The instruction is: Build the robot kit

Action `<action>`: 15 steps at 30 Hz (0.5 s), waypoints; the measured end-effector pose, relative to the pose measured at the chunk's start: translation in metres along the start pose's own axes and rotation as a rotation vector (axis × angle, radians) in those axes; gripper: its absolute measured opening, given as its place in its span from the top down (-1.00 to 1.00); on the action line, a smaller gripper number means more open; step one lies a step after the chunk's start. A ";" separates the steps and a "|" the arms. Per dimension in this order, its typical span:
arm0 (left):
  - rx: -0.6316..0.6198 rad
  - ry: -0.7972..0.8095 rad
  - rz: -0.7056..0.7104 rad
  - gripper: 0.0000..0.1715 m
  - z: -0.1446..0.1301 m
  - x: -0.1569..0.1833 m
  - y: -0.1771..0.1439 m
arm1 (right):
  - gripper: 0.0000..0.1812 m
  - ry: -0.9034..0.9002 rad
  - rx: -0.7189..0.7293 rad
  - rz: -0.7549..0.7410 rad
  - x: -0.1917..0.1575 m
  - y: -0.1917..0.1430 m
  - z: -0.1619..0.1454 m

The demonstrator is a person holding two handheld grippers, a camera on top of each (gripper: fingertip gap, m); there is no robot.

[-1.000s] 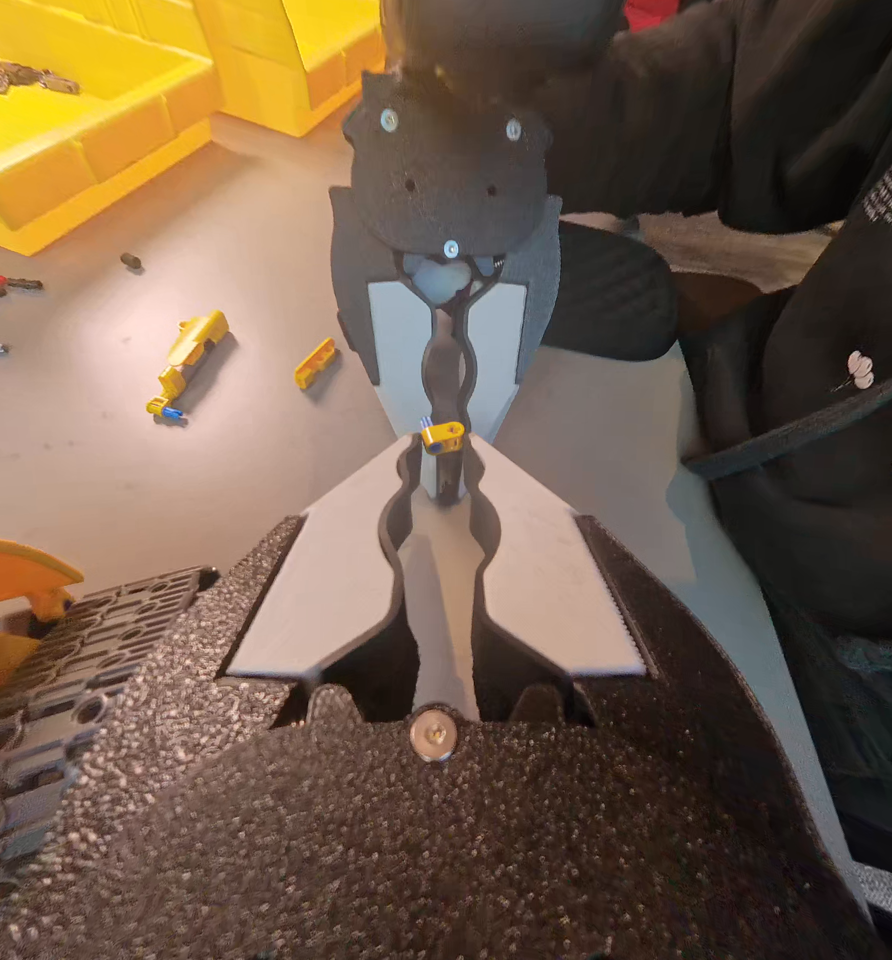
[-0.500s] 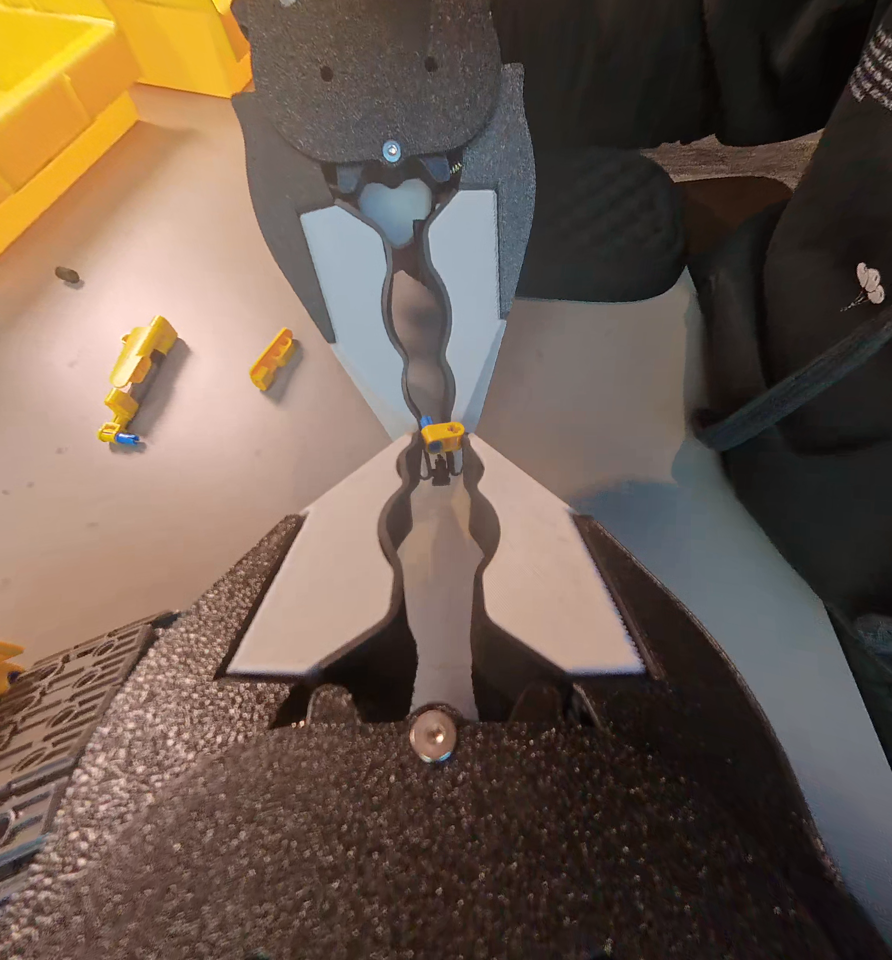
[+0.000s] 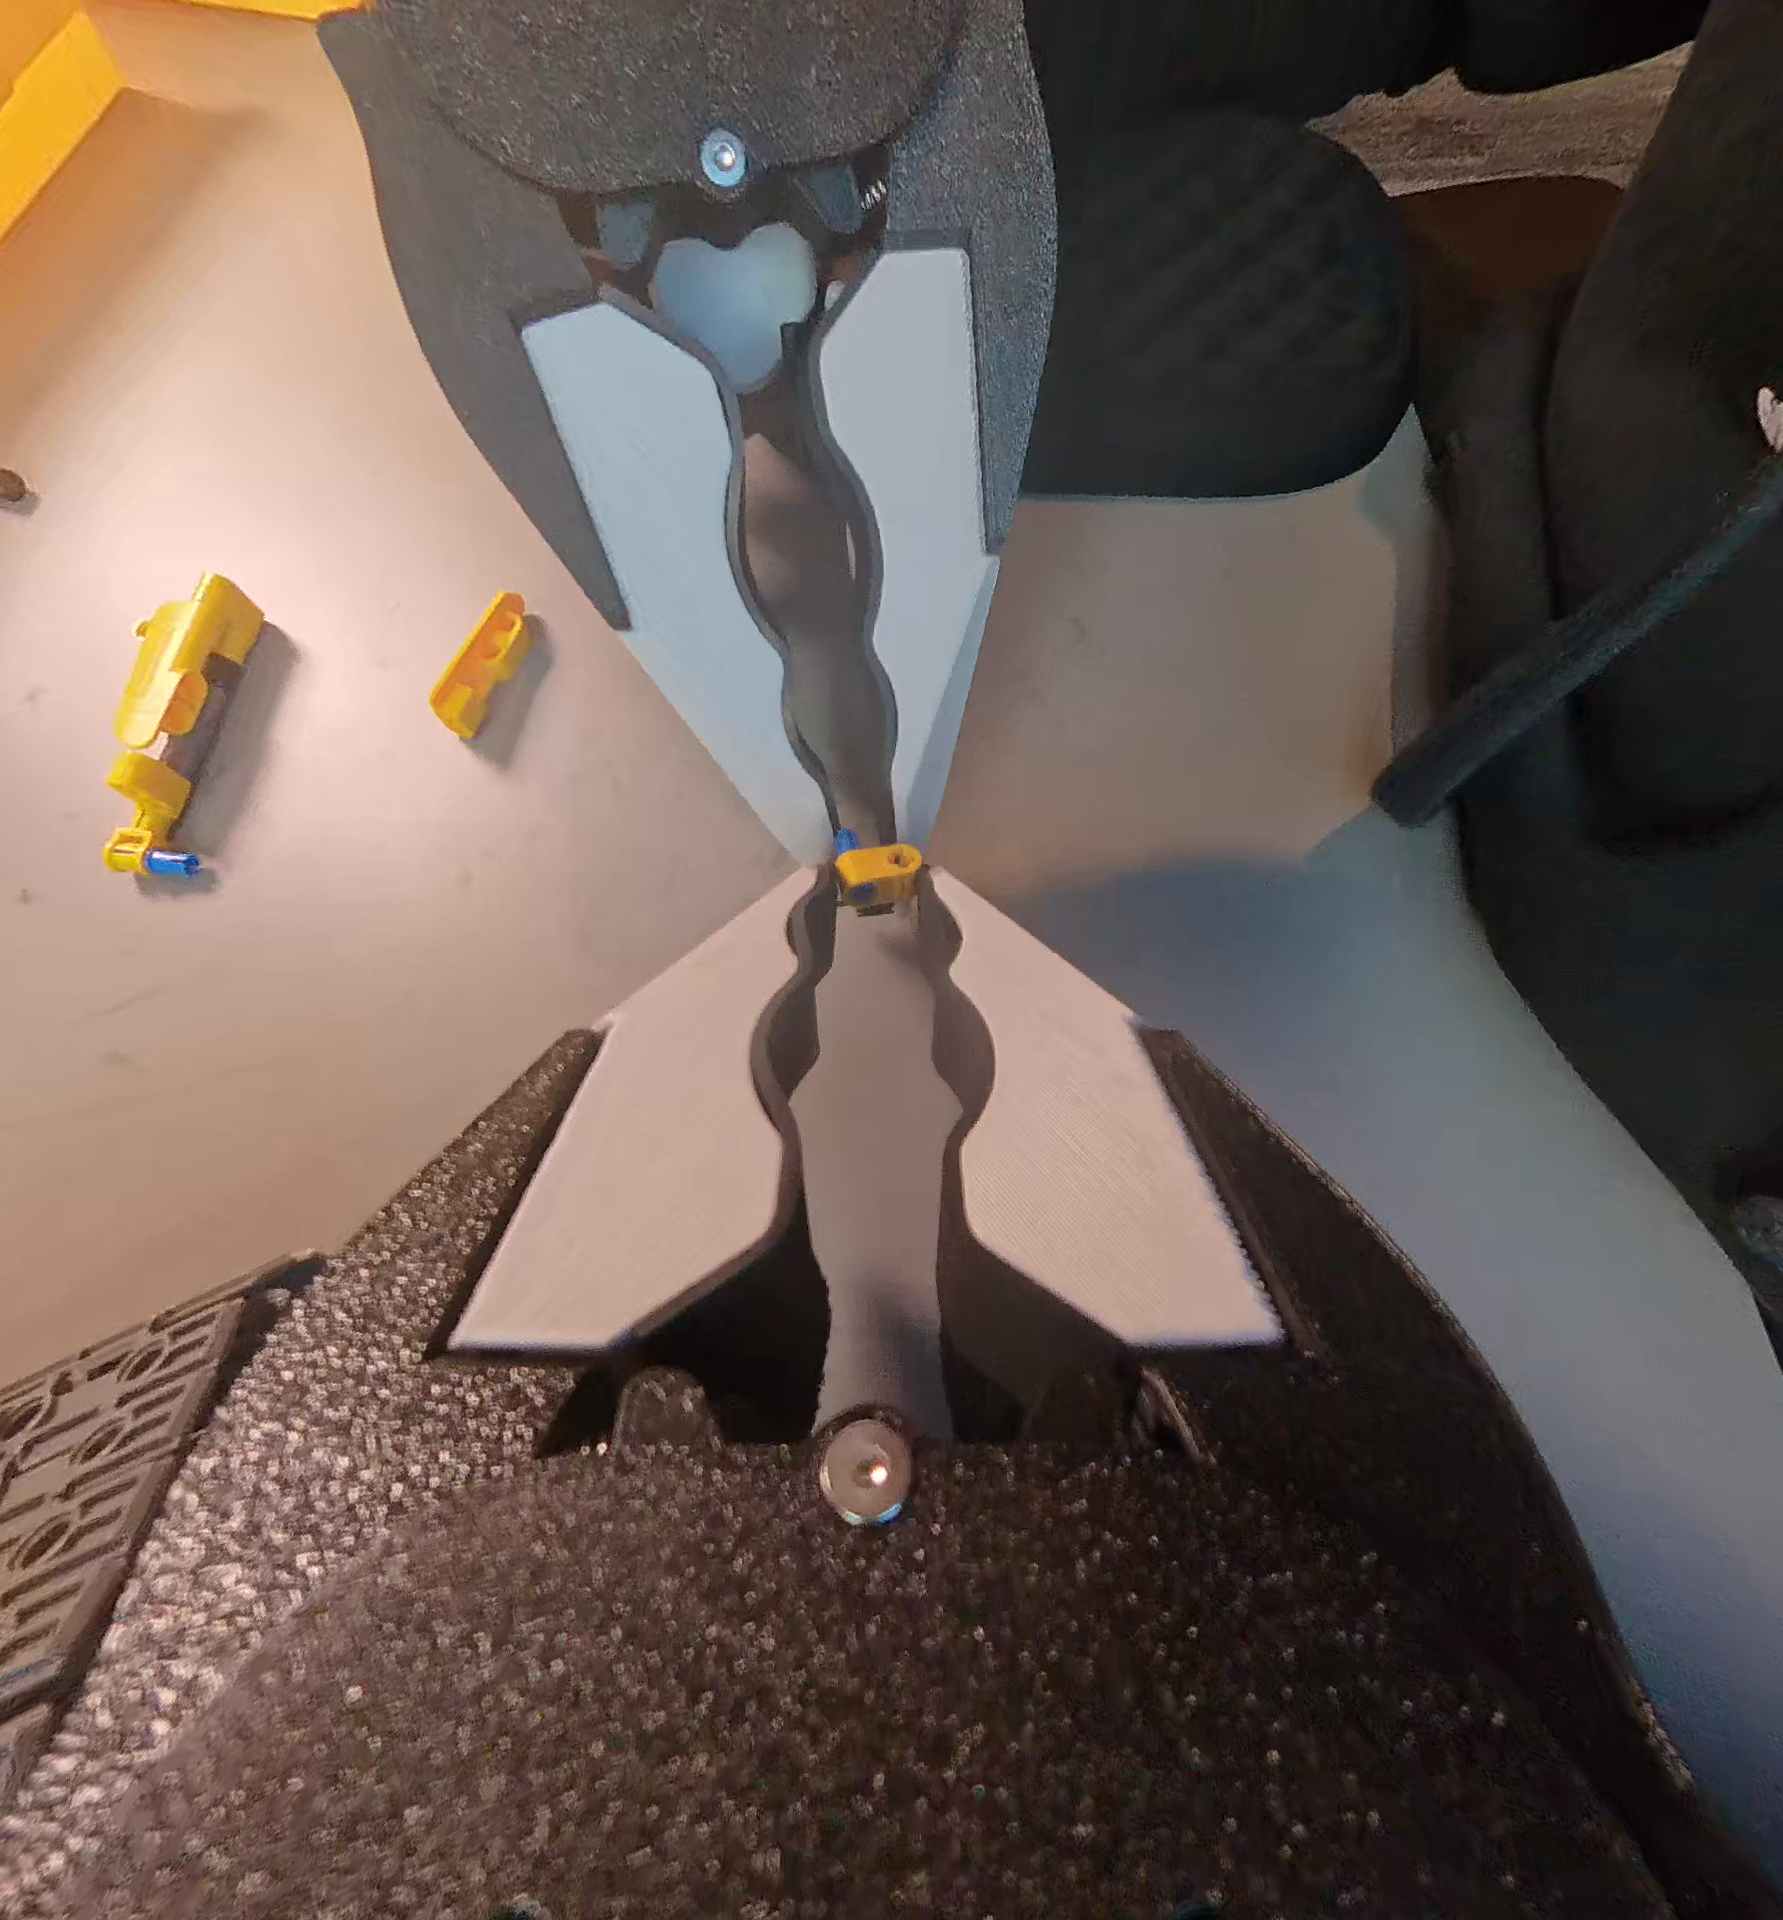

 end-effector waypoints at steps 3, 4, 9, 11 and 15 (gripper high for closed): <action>0.008 -0.004 -0.006 0.84 0.000 -0.001 -0.001 | 0.92 -0.010 -0.047 -0.024 0.000 0.003 -0.001; 0.012 -0.008 -0.006 0.84 0.000 -0.001 -0.002 | 0.92 -0.016 -0.062 -0.030 -0.001 0.004 -0.001; 0.008 -0.004 -0.004 0.84 -0.001 -0.001 -0.003 | 0.91 -0.002 -0.083 -0.030 0.000 0.005 -0.001; 0.003 -0.001 -0.002 0.83 -0.002 -0.001 -0.003 | 0.90 0.007 -0.085 -0.030 0.000 0.005 -0.001; -0.003 -0.003 0.001 0.83 -0.002 -0.002 -0.002 | 0.86 0.015 -0.077 -0.022 0.000 0.004 -0.001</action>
Point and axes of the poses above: each gripper's, where its closed fingertips meet, y out along the fingers, z out of its top, x = y × z across the jaws, the point moved 5 cm from there along -y, back along the fingers, and after that the axes turned 5 degrees about y, right-handed, at the moved point
